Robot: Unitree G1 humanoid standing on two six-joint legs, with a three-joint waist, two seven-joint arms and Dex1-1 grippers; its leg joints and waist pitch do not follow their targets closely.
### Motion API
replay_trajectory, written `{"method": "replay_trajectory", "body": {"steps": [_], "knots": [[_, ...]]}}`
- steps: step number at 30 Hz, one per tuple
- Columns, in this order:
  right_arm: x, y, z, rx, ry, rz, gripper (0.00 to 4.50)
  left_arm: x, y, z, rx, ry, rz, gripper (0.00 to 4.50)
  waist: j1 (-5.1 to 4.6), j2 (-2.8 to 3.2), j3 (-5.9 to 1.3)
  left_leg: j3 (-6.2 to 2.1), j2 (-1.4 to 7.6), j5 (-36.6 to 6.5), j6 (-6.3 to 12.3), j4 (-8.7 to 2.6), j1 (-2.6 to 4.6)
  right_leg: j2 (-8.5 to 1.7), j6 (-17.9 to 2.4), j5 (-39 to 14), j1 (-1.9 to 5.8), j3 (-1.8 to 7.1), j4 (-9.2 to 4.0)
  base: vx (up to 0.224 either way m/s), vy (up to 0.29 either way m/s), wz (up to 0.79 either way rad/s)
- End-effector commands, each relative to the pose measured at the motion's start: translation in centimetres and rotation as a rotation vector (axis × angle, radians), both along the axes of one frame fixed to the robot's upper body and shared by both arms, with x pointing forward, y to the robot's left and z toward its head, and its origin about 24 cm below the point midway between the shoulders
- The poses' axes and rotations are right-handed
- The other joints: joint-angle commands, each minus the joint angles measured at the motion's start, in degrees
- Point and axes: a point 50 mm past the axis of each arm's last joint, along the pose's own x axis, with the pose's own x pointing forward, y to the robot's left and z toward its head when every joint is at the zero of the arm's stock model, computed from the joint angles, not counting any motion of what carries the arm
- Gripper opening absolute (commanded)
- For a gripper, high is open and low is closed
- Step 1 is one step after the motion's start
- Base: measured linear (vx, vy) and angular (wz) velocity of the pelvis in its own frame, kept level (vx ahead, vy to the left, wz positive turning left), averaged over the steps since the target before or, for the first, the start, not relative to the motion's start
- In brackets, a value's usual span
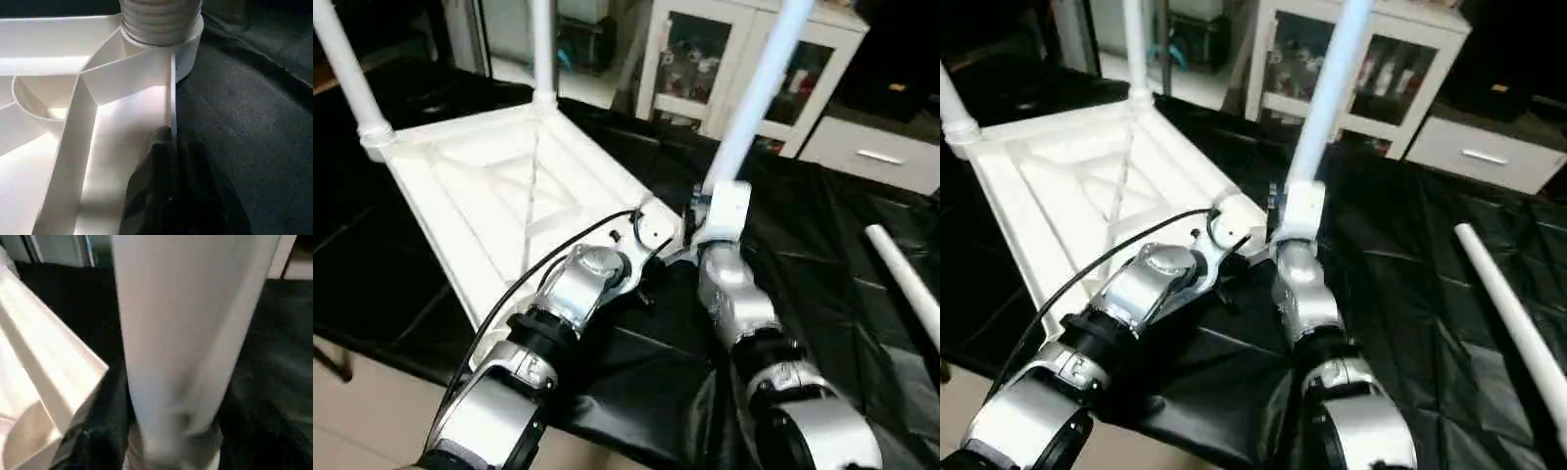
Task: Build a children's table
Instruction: Insert table leg to table base
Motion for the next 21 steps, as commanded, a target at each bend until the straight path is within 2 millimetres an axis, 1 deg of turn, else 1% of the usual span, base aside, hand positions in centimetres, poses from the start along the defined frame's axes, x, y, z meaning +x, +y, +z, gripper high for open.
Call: {"method": "replay_trajectory", "body": {"steps": [1,2,3,4,5,6,7,8,9,10,11,12,13,14,15,16,17,18,19,20,21], "knots": [[-0.5,-0.7,-1.4,0.043,0.064,0.021,2.80,0.9,-0.4,2.6,-0.048,-0.100,-0.025,0.00,0.41,0.50,-2.91,0.16,0.79,2.5,4.57,-3.70,-0.55,-2.79,-13.1,9.9,3.90,2.09,-2.21,0.000,0.000,0.00],[-0.4,-0.8,-1.1,0.044,0.047,0.030,2.87,0.9,-0.3,2.6,-0.048,-0.101,-0.026,0.00,0.45,0.60,-2.96,0.16,0.91,2.2,4.95,-3.70,-0.56,-3.00,-13.4,9.6,3.99,2.11,-2.19,0.000,0.000,0.00],[-0.4,-0.9,-0.9,0.047,0.034,0.040,2.87,0.9,-0.2,2.7,-0.047,-0.102,-0.026,0.00,0.42,0.68,-2.89,0.20,1.08,1.8,5.43,-3.70,-0.37,-3.08,-14.0,8.6,3.85,2.08,-2.28,0.000,0.000,0.00],[-0.3,-1.0,-0.7,0.048,0.028,0.045,3.08,0.9,-0.1,2.7,-0.047,-0.102,-0.027,0.00,0.44,0.71,-2.84,0.21,1.12,1.7,5.60,-3.70,-0.35,-3.11,-14.3,8.1,3.87,2.08,-2.29,0.000,0.000,0.00],[-0.3,-1.1,-0.5,0.050,0.015,0.054,3.15,0.9,0.0,2.7,-0.046,-0.103,-0.028,0.00,0.48,0.68,-2.79,0.28,1.16,1.8,5.85,-3.64,-0.29,-3.13,-14.6,7.6,3.83,2.13,-2.31,0.000,0.000,0.00],[-0.3,-1.5,0.2,0.045,-0.029,0.085,3.22,0.9,0.5,2.7,-0.044,-0.106,-0.033,0.00,0.60,0.86,-2.66,0.29,1.22,1.8,6.19,-3.66,-0.26,-3.16,-14.9,7.2,3.85,2.14,-2.43,0.000,0.000,0.00],[-0.3,-1.6,0.5,0.048,-0.045,0.107,3.31,0.9,0.6,2.8,-0.043,-0.106,-0.034,0.00,0.63,0.79,-2.75,0.23,1.25,2.5,6.43,-3.57,-0.30,-3.25,-15.2,7.6,4.00,2.17,-2.20,0.000,0.000,0.00],[-0.4,-1.7,0.8,0.053,-0.060,0.132,3.31,0.9,0.8,2.8,-0.042,-0.107,-0.035,0.00,0.62,0.73,-2.76,0.22,1.19,3.1,6.67,-3.51,-0.38,-3.21,-15.4,8.2,4.08,2.19,-2.16,0.000,0.000,0.00],[-0.5,-1.7,0.9,0.055,-0.066,0.140,3.31,0.9,0.9,2.8,-0.042,-0.105,-0.036,0.00,0.69,0.73,-2.76,0.27,1.15,4.4,7.31,-3.33,-0.30,-3.19,-15.9,9.9,4.01,2.22,-1.98,0.000,0.000,0.00],[-1.0,-2.1,1.4,0.068,-0.095,0.187,3.31,0.8,1.3,2.7,-0.039,-0.098,-0.051,0.00,0.75,0.69,-2.64,0.27,1.03,4.9,8.04,-3.29,-0.46,-3.09,-16.1,10.5,4.19,2.22,-2.05,0.000,0.000,0.00],[-1.2,-2.2,1.5,0.073,-0.105,0.205,3.31,0.8,1.5,2.7,-0.037,-0.095,-0.059,0.00,0.77,0.68,-2.77,0.24,1.14,6.1,8.72,-3.16,-0.34,-3.15,-16.5,11.8,4.08,2.25,-1.76,0.000,0.000,0.00],[-1.6,-2.6,1.7,0.077,-0.117,0.237,3.31,0.6,1.8,2.6,-0.036,-0.085,-0.075,0.00,0.84,0.76,-2.70,0.21,1.05,6.5,9.19,-3.13,-0.38,-3.02,-16.6,12.1,4.14,2.22,-1.83,0.000,0.000,0.00],[-1.9,-2.8,1.9,0.080,-0.123,0.256,3.31,0.5,1.9,2.5,-0.035,-0.078,-0.086,0.00,0.88,0.73,-2.71,0.22,1.15,7.2,9.84,-3.03,-0.33,-3.05,-16.9,12.7,4.00,2.21,-1.71,0.000,0.000,0.00],[-2.5,-3.3,2.0,0.075,-0.126,0.296,3.31,0.3,2.2,2.2,-0.032,-0.066,-0.112,0.00,1.01,0.90,-2.75,0.19,1.18,7.4,9.99,-3.01,-0.25,-3.07,-17.1,12.5,3.94,2.16,-1.73,0.000,0.000,0.00],[-2.5,-3.3,2.0,0.075,-0.126,0.299,3.31,0.3,2.3,2.2,-0.032,-0.066,-0.113,0.00,1.13,0.81,-2.76,0.21,1.17,7.7,10.29,-2.91,-0.21,-2.97,-17.1,12.8,4.04,2.15,-1.73,0.000,0.000,0.00],[-2.9,-3.6,2.0,0.072,-0.127,0.325,3.31,0.1,2.4,2.1,-0.030,-0.059,-0.129,0.00,1.38,0.81,-2.72,0.23,1.34,7.9,10.51,-2.91,-0.21,-3.10,-17.6,12.3,3.84,2.15,-1.70,0.000,0.000,0.00],[-3.9,-4.2,2.0,0.064,-0.114,0.431,3.31,-0.4,2.7,1.8,-0.048,-0.044,-0.192,0.00,1.43,1.33,-2.67,0.18,1.16,7.5,10.73,-2.88,-0.23,-2.89,-17.7,11.9,3.86,2.13,-1.69,0.000,0.000,0.00],[-4.6,-4.6,2.1,0.059,-0.109,0.497,3.31,-0.8,2.9,1.6,-0.071,-0.018,-0.219,0.00,1.85,1.54,-2.58,0.16,1.52,6.6,10.53,-2.87,-0.12,-3.02,-17.7,11.4,3.83,2.18,-1.79,0.000,0.000,0.00],[-5.3,-5.3,2.3,0.048,-0.107,0.577,3.61,-1.4,3.2,1.3,-0.071,0.002,-0.275,0.00,1.95,1.27,-2.56,0.18,1.54,6.4,10.43,-2.86,-0.25,-2.96,-17.7,11.5,3.97,2.20,-1.77,0.000,0.000,0.00],[-5.6,-5.6,2.4,0.043,-0.105,0.613,3.66,-1.6,3.3,1.2,-0.067,0.008,-0.303,0.00,2.08,1.48,-2.57,0.22,1.66,5.4,10.28,-2.89,-0.26,-3.02,-18.0,11.2,3.91,2.23,-1.78,0.000,0.000,0.00],[-5.7,-5.8,2.4,0.041,-0.103,0.628,3.66,-1.8,3.3,1.1,-0.065,0.011,-0.315,0.00,2.20,1.52,-2.54,0.26,1.59,4.3,9.80,-2.91,-0.36,-3.04,-18.2,10.2,3.91,2.24,-1.84,0.000,0.000,0.00]]}}
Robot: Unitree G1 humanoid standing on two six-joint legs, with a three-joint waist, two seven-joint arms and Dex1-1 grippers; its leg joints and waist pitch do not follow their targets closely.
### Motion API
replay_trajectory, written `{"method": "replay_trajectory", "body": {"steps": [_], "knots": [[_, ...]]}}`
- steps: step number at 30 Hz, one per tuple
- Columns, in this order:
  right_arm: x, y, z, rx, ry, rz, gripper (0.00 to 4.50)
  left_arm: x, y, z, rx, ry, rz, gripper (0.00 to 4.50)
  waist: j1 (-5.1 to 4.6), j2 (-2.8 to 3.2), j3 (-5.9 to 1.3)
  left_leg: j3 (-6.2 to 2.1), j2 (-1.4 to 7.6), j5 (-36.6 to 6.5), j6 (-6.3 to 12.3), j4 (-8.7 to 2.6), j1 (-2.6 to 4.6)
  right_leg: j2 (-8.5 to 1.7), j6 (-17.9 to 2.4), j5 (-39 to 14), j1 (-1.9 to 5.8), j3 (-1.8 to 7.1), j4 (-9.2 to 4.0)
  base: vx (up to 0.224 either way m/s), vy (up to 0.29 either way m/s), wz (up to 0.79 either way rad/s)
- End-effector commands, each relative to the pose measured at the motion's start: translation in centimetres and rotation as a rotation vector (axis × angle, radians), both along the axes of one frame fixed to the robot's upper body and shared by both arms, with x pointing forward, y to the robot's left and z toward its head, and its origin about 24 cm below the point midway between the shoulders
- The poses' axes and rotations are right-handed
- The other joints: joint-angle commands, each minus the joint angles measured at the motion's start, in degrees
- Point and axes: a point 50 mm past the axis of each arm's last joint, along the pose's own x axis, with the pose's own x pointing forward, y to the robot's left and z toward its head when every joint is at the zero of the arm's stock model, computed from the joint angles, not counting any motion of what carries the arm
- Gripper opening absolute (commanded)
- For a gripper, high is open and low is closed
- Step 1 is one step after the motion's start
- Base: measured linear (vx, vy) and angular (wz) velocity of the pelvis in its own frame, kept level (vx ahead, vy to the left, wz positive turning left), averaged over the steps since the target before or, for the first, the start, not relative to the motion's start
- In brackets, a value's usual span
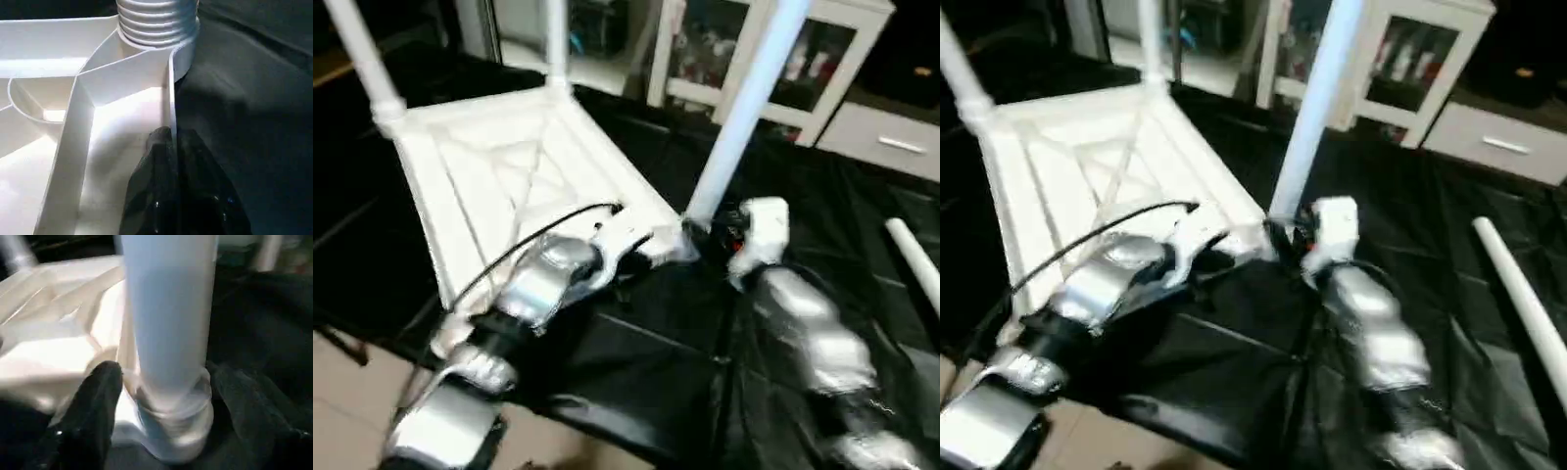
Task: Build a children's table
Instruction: Insert table leg to table base
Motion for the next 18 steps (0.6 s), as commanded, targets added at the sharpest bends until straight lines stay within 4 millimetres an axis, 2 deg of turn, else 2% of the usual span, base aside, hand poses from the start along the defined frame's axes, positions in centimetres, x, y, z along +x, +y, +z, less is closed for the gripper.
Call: {"method": "replay_trajectory", "body": {"steps": [1,3,4,6,9,10,12,13,14,15,16,18], "knots": [[-1.2,-1.1,1.0,-0.028,-0.005,0.192,3.66,-2.0,-0.8,-0.5,-0.038,0.065,-0.200,0.00,0.36,0.61,-3.87,0.18,1.56,2.4,8.49,-3.16,0.05,-3.06,-18.2,8.2,4.66,2.17,-2.21,0.000,0.000,0.00],[-1.7,-1.8,1.1,-0.062,0.005,0.261,3.91,-2.8,-0.6,-0.7,-0.031,0.104,-0.257,0.00,0.72,0.66,-3.86,0.15,1.80,1.8,7.95,-3.14,-0.07,-3.22,-18.1,7.8,4.82,2.36,-2.00,0.000,0.000,0.00],[-2.0,-2.4,1.1,-0.091,0.021,0.318,4.02,-3.4,-0.4,-0.8,-0.026,0.117,-0.320,0.00,0.78,1.47,-3.74,0.18,1.79,1.8,7.69,-3.18,0.07,-3.19,-18.3,7.6,4.42,2.33,-2.03,0.000,0.000,0.00],[-3.1,-3.0,1.4,-0.138,0.071,0.457,4.07,-4.7,-0.1,-1.0,-0.011,0.165,-0.443,0.00,1.17,1.14,-3.70,0.22,1.80,0.7,7.47,-3.13,0.25,-2.99,-18.4,6.7,4.54,2.18,-2.14,0.000,0.000,0.00],[-3.5,-3.1,1.5,-0.152,0.091,0.511,4.43,-5.1,0.0,-1.0,0.000,0.176,-0.479,0.00,1.50,1.33,-3.61,0.36,1.92,0.0,7.35,-3.13,0.39,-3.14,-18.2,5.2,4.21,2.19,-2.24,0.000,0.000,0.00],[-3.7,-3.1,1.5,-0.188,0.098,0.550,4.49,-5.3,0.0,-1.1,0.008,0.176,-0.493,0.00,1.74,1.53,-3.42,0.34,2.12,-2.3,6.07,-3.39,0.54,-3.32,-17.8,1.3,4.11,2.13,-2.60,0.000,0.000,0.00],[-4.2,-2.6,1.2,-0.243,0.127,0.658,4.49,-5.4,0.0,-1.1,0.015,0.170,-0.499,0.00,2.03,1.33,-3.24,0.23,2.17,-5.5,4.13,-3.71,0.60,-3.36,-16.6,-3.5,4.32,2.09,-3.03,0.000,0.000,0.00],[-4.3,-2.5,1.1,-0.247,0.130,0.677,4.49,-5.4,0.0,-1.0,0.016,0.169,-0.499,0.00,2.32,1.45,-3.32,0.30,2.21,-5.9,3.37,-3.76,0.86,-3.49,-16.1,-4.0,4.18,2.19,-3.14,0.000,0.000,0.00],[-4.4,-2.4,1.1,-0.249,0.132,0.690,4.49,-5.4,0.0,-1.0,0.016,0.168,-0.498,0.00,2.34,1.31,-3.38,0.29,2.20,-5.7,3.20,-3.76,0.85,-3.46,-15.9,-3.7,4.18,2.18,-3.06,0.000,0.000,0.00],[-4.4,-2.3,1.1,-0.257,0.133,0.703,4.49,-5.4,0.0,-1.0,0.017,0.167,-0.498,0.00,2.41,1.38,-3.44,0.25,2.17,-5.3,3.07,-3.72,0.78,-3.43,-15.9,-3.1,4.22,2.17,-2.94,0.000,0.000,0.00],[-4.4,-2.2,1.0,-0.264,0.133,0.709,4.49,-5.4,0.1,-1.0,0.018,0.166,-0.497,0.00,2.44,1.04,-3.50,0.16,1.99,-3.8,3.01,-3.63,0.39,-3.39,-15.5,-1.8,4.49,2.15,-2.72,0.000,0.000,0.00],[-4.2,-2.1,1.0,-0.270,0.135,0.724,4.49,-5.4,0.1,-0.9,0.023,0.164,-0.501,0.00,2.38,1.04,-3.53,0.12,1.90,-3.8,2.91,-3.60,0.22,-3.49,-14.9,-2.8,4.60,2.14,-2.84,0.000,0.000,0.00]]}}
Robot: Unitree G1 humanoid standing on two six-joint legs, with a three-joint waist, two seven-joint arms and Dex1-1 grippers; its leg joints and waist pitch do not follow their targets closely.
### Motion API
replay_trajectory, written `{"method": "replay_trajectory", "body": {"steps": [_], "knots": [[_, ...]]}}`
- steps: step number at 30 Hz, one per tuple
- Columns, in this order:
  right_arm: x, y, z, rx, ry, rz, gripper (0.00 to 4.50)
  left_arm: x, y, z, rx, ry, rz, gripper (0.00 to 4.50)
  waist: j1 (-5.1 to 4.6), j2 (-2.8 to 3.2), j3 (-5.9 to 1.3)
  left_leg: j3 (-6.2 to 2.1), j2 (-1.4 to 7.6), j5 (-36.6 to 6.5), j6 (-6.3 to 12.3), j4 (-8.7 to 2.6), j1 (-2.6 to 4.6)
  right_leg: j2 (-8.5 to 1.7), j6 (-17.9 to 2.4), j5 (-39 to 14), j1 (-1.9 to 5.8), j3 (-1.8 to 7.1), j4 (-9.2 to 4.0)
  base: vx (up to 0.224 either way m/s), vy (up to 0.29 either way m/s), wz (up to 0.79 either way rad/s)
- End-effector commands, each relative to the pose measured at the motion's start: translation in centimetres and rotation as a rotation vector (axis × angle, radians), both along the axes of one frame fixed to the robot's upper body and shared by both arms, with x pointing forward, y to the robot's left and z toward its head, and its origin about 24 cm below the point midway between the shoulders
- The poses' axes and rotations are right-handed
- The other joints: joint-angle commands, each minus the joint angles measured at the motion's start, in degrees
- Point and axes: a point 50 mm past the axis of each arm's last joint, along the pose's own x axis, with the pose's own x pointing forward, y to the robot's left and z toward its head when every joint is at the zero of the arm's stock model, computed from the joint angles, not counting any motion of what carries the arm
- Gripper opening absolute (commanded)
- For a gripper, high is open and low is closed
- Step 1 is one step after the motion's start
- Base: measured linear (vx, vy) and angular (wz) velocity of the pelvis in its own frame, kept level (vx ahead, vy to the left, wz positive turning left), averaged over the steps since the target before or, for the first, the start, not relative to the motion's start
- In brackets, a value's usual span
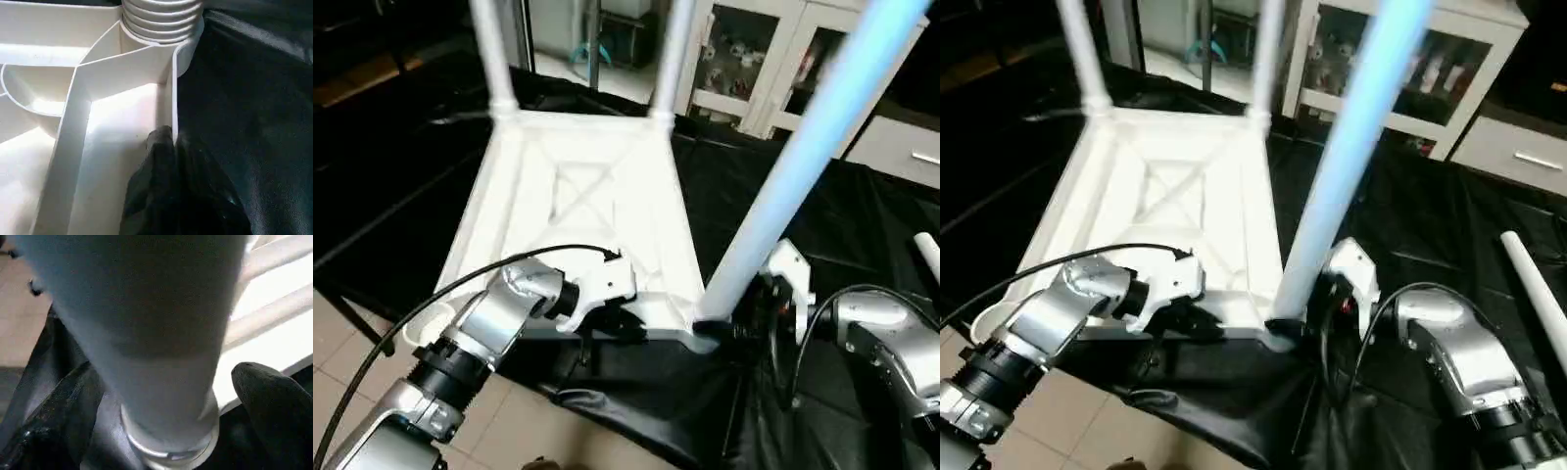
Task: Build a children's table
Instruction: Insert table leg to table base, then rotate leg to tighten
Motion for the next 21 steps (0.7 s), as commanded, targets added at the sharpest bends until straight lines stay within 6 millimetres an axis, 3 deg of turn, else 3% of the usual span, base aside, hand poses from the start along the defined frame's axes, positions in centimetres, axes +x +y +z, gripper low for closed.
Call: {"method": "replay_trajectory", "body": {"steps": [1,3,4,8,9,14,21], "knots": [[0.28,0.36,0.47,-0.025,-0.025,0.044,4.49,-0.73,-1.10,-0.01,-0.005,0.016,-0.079,0.00,-0.32,0.05,-3.63,-0.05,1.64,-3.3,3.04,-4.15,-0.25,-3.35,-14.5,-2.9,3.52,2.27,-3.01,0.000,0.000,0.00],[0.34,0.39,0.45,-0.028,-0.024,0.050,4.49,-0.74,-1.07,0.03,-0.005,0.015,-0.080,0.00,-0.33,0.05,-3.64,-0.05,1.61,-3.0,3.10,-4.10,-0.31,-3.33,-14.6,-2.7,3.49,2.27,-2.97,0.000,0.000,0.00],[0.46,0.43,0.40,-0.030,-0.027,0.057,4.49,-0.78,-1.07,0.06,-0.005,0.015,-0.081,0.00,-0.30,-0.47,-3.66,-0.03,1.58,-2.4,3.28,-4.05,-0.41,-3.33,-14.4,-2.5,3.56,2.24,-2.96,0.000,0.000,0.00],[0.55,0.40,0.35,-0.035,-0.031,0.064,4.49,-0.86,-1.04,0.06,-0.004,0.015,-0.083,0.00,-0.17,-0.18,-3.72,-0.01,1.59,-2.0,3.60,-3.95,-0.38,-3.30,-14.5,-2.5,3.44,2.23,-2.83,0.000,0.000,0.00],[0.59,0.39,0.34,-0.035,-0.032,0.063,4.20,-0.87,-1.03,0.06,-0.004,0.015,-0.083,0.00,-0.18,-0.18,-3.77,-0.01,1.57,-1.6,3.72,-3.90,-0.38,-3.26,-14.7,-2.0,3.41,2.21,-2.73,0.000,0.000,0.00],[0.59,0.24,0.13,-0.039,-0.029,0.063,4.01,-0.82,-0.98,0.05,-0.004,0.011,-0.079,0.00,-0.13,-0.18,-3.82,0.06,1.53,-1.3,4.15,-3.80,-0.33,-3.24,-15.2,-1.3,3.39,2.16,-2.66,0.000,0.000,0.00],[0.50,0.16,-0.10,-0.038,-0.026,0.066,3.27,-0.84,-0.96,0.00,-0.002,0.012,-0.079,0.00,-0.14,-0.14,-3.89,0.03,1.50,-1.0,4.34,-3.72,-0.35,-3.17,-15.3,-0.8,3.46,2.13,-2.56,0.000,0.000,0.00]]}}
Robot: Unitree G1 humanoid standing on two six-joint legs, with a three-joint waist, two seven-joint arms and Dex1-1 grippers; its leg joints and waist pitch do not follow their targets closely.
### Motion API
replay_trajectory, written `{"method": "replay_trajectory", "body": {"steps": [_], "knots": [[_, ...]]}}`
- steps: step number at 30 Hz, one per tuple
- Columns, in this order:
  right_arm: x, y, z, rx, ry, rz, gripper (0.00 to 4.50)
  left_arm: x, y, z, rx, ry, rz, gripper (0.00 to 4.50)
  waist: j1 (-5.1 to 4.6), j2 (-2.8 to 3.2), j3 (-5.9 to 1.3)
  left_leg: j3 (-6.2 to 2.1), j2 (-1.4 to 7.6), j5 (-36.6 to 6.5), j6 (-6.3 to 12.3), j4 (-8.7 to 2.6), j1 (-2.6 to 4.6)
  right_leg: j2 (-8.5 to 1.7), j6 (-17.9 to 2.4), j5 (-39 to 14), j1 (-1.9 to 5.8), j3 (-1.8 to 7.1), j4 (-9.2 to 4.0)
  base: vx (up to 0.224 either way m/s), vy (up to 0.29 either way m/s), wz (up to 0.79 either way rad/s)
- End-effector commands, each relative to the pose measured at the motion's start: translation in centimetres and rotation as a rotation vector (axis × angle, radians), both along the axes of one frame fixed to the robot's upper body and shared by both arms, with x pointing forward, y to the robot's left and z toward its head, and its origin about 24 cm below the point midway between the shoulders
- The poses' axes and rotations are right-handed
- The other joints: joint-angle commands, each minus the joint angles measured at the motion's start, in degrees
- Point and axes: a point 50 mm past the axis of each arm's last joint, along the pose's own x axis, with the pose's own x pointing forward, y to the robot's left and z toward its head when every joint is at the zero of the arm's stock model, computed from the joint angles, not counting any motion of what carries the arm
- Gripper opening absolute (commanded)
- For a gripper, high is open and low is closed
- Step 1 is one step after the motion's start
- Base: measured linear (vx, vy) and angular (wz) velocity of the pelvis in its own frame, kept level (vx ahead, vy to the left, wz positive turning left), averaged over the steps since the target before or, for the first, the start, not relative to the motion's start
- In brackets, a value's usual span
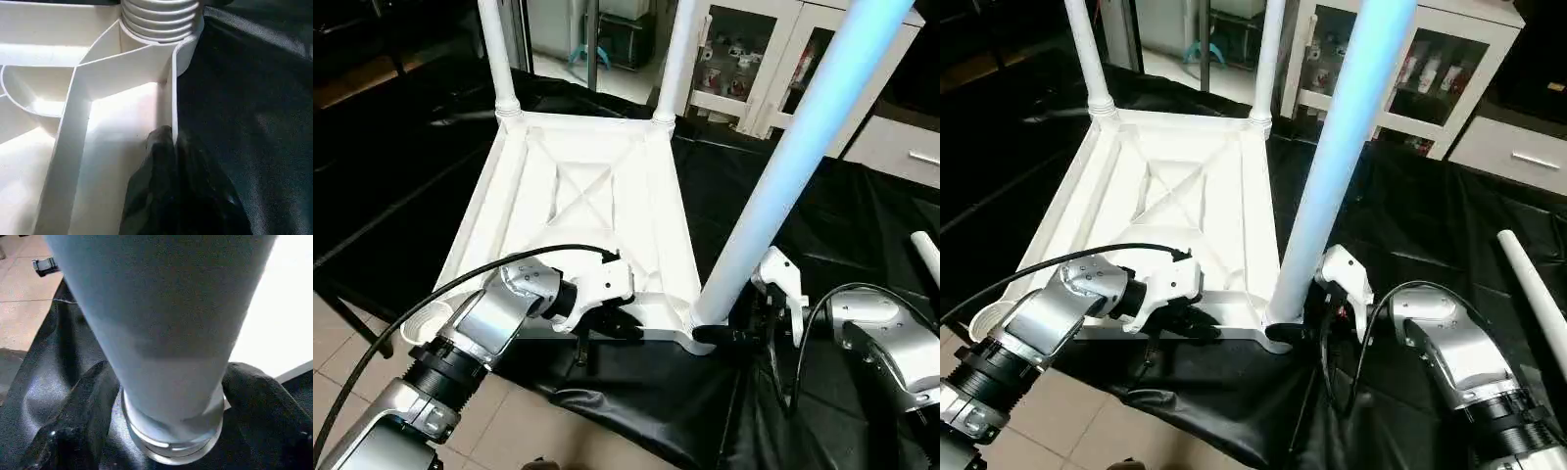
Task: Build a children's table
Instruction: Rotate leg to tighten
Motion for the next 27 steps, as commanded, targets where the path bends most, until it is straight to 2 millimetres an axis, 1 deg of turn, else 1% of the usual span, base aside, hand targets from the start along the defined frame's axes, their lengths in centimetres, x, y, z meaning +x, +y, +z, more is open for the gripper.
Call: {"method": "replay_trajectory", "body": {"steps": [1,2,3,4,5,6,7,12,13,15,16,17,18,19,20,21,22,23,24,25,26,27], "knots": [[0.1,0.1,0.2,-0.007,-0.013,0.017,3.27,-0.8,-1.1,-0.1,-0.010,0.018,-0.077,0.00,-0.20,-0.03,-3.88,0.01,1.41,-1.2,4.30,-3.76,-0.35,-3.20,-15.3,-0.9,3.61,2.18,-2.83,0.000,0.000,0.00],[0.1,0.1,0.2,-0.007,-0.013,0.018,3.12,-0.8,-1.2,-0.2,-0.009,0.018,-0.078,0.00,-0.17,-0.01,-3.91,0.02,1.42,-1.2,4.28,-3.75,-0.28,-3.22,-15.4,-0.7,3.59,2.18,-2.82,0.000,0.000,0.00],[0.1,0.1,0.1,-0.008,-0.013,0.019,3.12,-0.8,-1.2,-0.2,-0.009,0.019,-0.079,0.00,-0.16,-0.07,-3.90,0.04,1.38,-1.2,4.28,-3.72,-0.32,-3.18,-15.4,-0.6,3.59,2.18,-2.82,0.000,0.000,0.00],[0.1,0.1,0.1,-0.008,-0.013,0.019,2.97,-0.8,-1.2,-0.2,-0.008,0.019,-0.079,0.00,-0.14,-0.10,-3.94,0.04,1.36,-0.9,4.34,-3.69,-0.36,-3.21,-15.4,-0.3,3.66,2.20,-2.74,0.000,0.000,0.00],[0.1,0.0,0.0,-0.007,-0.012,0.019,2.97,-0.8,-1.1,-0.2,-0.007,0.019,-0.080,0.00,-0.10,-0.03,-3.96,0.03,1.37,-0.7,4.38,-3.68,-0.32,-3.21,-15.5,-0.1,3.64,2.19,-2.71,0.000,0.000,0.00],[0.1,0.0,0.0,-0.007,-0.012,0.019,2.79,-0.8,-1.1,-0.2,-0.007,0.019,-0.080,0.00,-0.14,-0.03,-3.94,0.04,1.39,-0.8,4.48,-3.67,-0.30,-3.17,-15.6,0.0,3.59,2.16,-2.72,0.000,0.000,0.00],[0.1,0.0,0.0,-0.007,-0.011,0.018,2.72,-0.8,-1.1,-0.2,-0.006,0.020,-0.080,0.00,-0.13,-0.04,-3.97,0.03,1.37,-0.7,4.50,-3.65,-0.30,-3.17,-15.6,0.1,3.61,2.16,-2.69,0.000,0.000,0.00],[-0.1,-0.1,-0.7,0.001,0.002,-0.006,2.59,-0.8,-1.1,-0.2,-0.005,0.025,-0.075,0.00,-0.18,-0.05,-3.95,0.03,1.37,-1.1,4.39,-3.64,-0.37,-3.21,-15.6,-0.4,3.62,2.18,-2.73,0.000,0.000,0.00],[0.1,-0.3,-1.2,0.029,0.011,-0.065,2.58,-0.8,-1.0,-0.3,-0.011,0.024,-0.057,0.00,-0.19,-0.01,-3.96,0.03,1.40,-1.2,4.29,-3.68,-0.31,-3.22,-15.6,-0.6,3.58,2.16,-2.74,0.000,0.000,0.00],[0.3,-0.4,-1.6,0.042,0.014,-0.122,2.57,-0.7,-1.0,-0.3,-0.017,0.024,-0.043,0.00,-0.20,0.03,-3.84,0.05,1.40,-2.5,3.94,-3.76,-0.35,-3.26,-15.5,-2.0,3.54,2.16,-2.97,0.000,0.000,0.00],[0.6,-0.6,-2.0,0.045,0.013,-0.185,2.56,-0.6,-1.1,-0.3,-0.023,0.026,-0.029,0.00,-0.31,0.04,-3.72,0.01,1.40,-3.7,3.32,-3.91,-0.38,-3.25,-15.2,-3.7,3.49,2.14,-3.15,0.000,0.000,0.00],[0.6,-0.6,-2.0,0.045,0.013,-0.185,2.56,-0.6,-1.1,-0.3,-0.023,0.026,-0.029,0.00,-0.38,0.04,-3.68,-0.03,1.39,-4.5,2.90,-3.98,-0.42,-3.29,-14.9,-5.0,3.49,2.11,-3.29,0.000,0.000,0.00],[0.9,-0.7,-2.8,0.057,0.017,-0.279,2.56,-0.3,-1.1,-0.4,-0.031,0.026,0.001,0.00,-0.61,0.11,-3.58,-0.17,1.41,-6.0,1.98,-4.17,-0.51,-3.36,-13.9,-7.8,3.60,2.08,-3.55,0.000,0.000,0.00],[0.9,-0.7,-2.9,0.058,0.018,-0.287,2.56,-0.3,-1.1,-0.4,-0.032,0.026,0.004,0.00,-0.91,0.09,-3.46,-0.18,1.32,-7.7,1.22,-4.32,-0.38,-3.38,-12.9,-10.8,3.44,2.09,-4.02,0.000,0.000,0.00],[0.9,-0.7,-2.9,0.058,0.018,-0.287,2.56,-0.3,-1.1,-0.4,-0.032,0.026,0.004,0.00,-1.15,0.03,-3.41,-0.31,1.30,-8.5,0.87,-4.45,-0.52,-3.39,-12.2,-12.6,3.59,2.04,-4.19,0.000,0.000,0.00],[1.3,-0.4,-4.0,0.081,0.039,-0.433,2.55,0.5,-1.5,-0.4,-0.055,0.016,0.075,0.00,-1.48,0.03,-3.29,-0.26,1.22,-9.9,0.37,-4.51,-0.38,-3.33,-11.0,-15.6,3.33,2.10,-4.64,0.000,0.000,0.00],[1.3,-0.4,-4.0,0.081,0.039,-0.435,2.54,0.5,-1.5,-0.4,-0.055,0.016,0.077,0.00,-1.75,-0.01,-3.26,-0.43,1.13,-11.0,-0.14,-4.63,-0.45,-3.37,-9.7,-18.7,3.33,2.01,-4.96,0.000,0.000,0.00],[1.5,-0.2,-4.4,0.081,0.044,-0.487,2.54,0.8,-1.8,-0.4,-0.065,0.014,0.109,0.00,-1.93,0.02,-3.30,-0.62,1.19,-11.7,-0.41,-4.78,-0.41,-3.40,-8.7,-20.9,3.32,1.95,-5.13,0.000,0.000,0.00],[1.5,-0.2,-4.4,0.081,0.044,-0.487,2.54,0.8,-1.8,-0.4,-0.065,0.014,0.109,0.00,-2.06,-0.04,-3.30,-0.59,1.16,-11.8,-0.45,-4.77,-0.34,-3.37,-8.4,-21.4,3.17,1.96,-5.26,0.000,0.000,0.00],[1.8,0.2,-4.9,0.067,0.048,-0.570,2.54,1.4,-2.1,-0.3,-0.068,-0.005,0.167,0.00,-2.26,0.00,-3.21,-0.66,1.11,-12.5,-0.41,-4.81,-0.47,-3.36,-8.0,-22.5,3.12,1.92,-5.44,0.000,0.000,0.00],[1.9,0.2,-5.0,0.066,0.049,-0.580,2.54,1.5,-2.2,-0.3,-0.068,-0.008,0.173,0.00,-2.36,-0.03,-3.19,-0.66,1.06,-12.6,-0.46,-4.81,-0.49,-3.31,-7.6,-23.2,3.08,1.89,-5.54,0.000,0.000,0.00],[2.4,0.7,-5.7,0.048,0.058,-0.697,2.54,2.3,-2.7,-0.1,-0.071,-0.039,0.246,0.00,-2.65,-0.06,-3.16,-0.70,0.99,-12.7,-0.68,-4.86,-0.45,-3.29,-7.1,-24.2,2.94,1.85,-5.70,0.000,0.000,0.00]]}}
